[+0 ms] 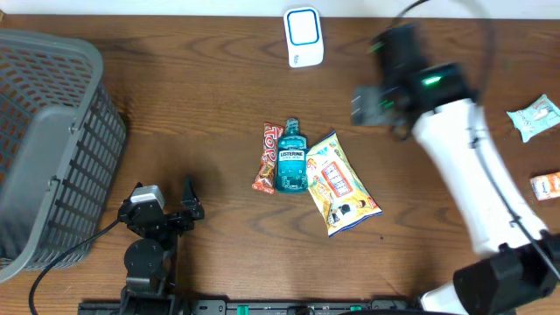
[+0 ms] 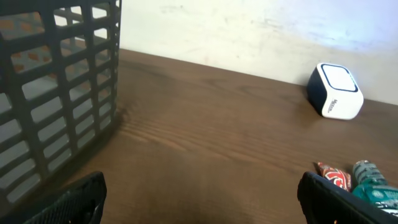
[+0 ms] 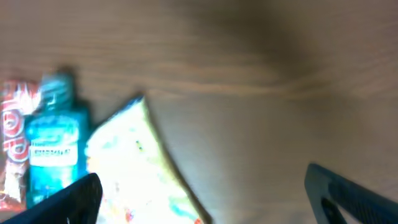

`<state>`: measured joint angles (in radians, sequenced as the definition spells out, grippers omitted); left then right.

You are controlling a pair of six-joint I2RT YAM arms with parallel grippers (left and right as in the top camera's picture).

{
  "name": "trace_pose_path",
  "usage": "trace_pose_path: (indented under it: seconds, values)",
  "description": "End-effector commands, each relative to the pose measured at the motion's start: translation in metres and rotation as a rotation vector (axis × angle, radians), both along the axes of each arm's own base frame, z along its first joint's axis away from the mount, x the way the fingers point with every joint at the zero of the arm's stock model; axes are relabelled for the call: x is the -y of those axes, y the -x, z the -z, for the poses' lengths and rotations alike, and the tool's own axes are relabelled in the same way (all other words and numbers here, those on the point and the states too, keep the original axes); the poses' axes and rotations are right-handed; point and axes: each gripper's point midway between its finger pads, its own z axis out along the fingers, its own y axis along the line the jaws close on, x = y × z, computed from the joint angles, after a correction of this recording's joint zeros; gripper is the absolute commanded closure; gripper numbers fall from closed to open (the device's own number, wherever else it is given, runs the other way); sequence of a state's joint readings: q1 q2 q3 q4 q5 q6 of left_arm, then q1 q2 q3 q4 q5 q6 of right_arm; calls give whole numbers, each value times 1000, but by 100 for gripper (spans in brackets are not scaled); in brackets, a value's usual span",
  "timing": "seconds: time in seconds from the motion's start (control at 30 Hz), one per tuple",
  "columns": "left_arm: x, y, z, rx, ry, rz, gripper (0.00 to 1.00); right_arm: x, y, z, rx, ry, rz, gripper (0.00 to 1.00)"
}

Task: Scan the item barcode
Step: 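Reach the right gripper to the yellow snack bag and grasp it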

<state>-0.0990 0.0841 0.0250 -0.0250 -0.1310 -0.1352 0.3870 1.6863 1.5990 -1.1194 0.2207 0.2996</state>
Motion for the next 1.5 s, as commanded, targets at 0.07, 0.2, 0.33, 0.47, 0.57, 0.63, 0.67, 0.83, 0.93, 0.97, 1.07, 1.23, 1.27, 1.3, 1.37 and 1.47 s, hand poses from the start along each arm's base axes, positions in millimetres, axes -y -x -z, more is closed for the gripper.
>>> trace_pose_path:
  seconds: [0.07,0.2,0.33,0.47,0.57,0.63,0.67,0.83,0.93,0.97,1.07,1.23,1.27,1.3,1.37,1.47]
  values:
    - [-5,2,18,-54,-1,-25,2,-42,37,47,-69,81,-171,1]
    - [-4,2,18,-54,-1,-25,2,-54,63,77,-133,135,-288,1]
    - [-4,2,18,-54,-1,-25,2,-60,73,105,-149,188,-456,1]
    - [-4,2,18,-54,-1,-25,2,-69,91,135,-185,161,-591,1]
    - [-4,2,18,-54,-1,-25,2,-81,102,151,-198,113,-710,1]
    - [-4,2,18,-54,-1,-25,2,-82,103,155,-194,114,-727,1]
    - [-4,2,18,-54,-1,-25,2,-82,104,156,-192,118,-728,1]
    - [-4,2,18,-54,-1,-25,2,-87,101,157,-175,113,-734,1]
    - [-4,2,18,-54,-1,-25,2,-88,101,164,-185,117,-736,1]
    - [-4,2,18,-54,-1,-25,2,-87,102,168,-198,128,-736,1]
    - [-4,2,18,-54,-1,-25,2,-79,101,182,-222,199,-701,1]
    - [-4,2,18,-54,-1,-25,2,-61,107,215,-288,362,-644,3]
    - [-5,2,18,-54,-1,-25,2,-58,111,223,-313,390,-646,6]
    - [-4,2,18,-54,-1,-25,2,-56,117,230,-343,407,-656,9]
    - [-4,2,18,-54,-1,-25,2,-52,128,241,-398,431,-668,35]
    - [-4,2,18,-54,-1,-25,2,-49,143,249,-460,412,-612,95]
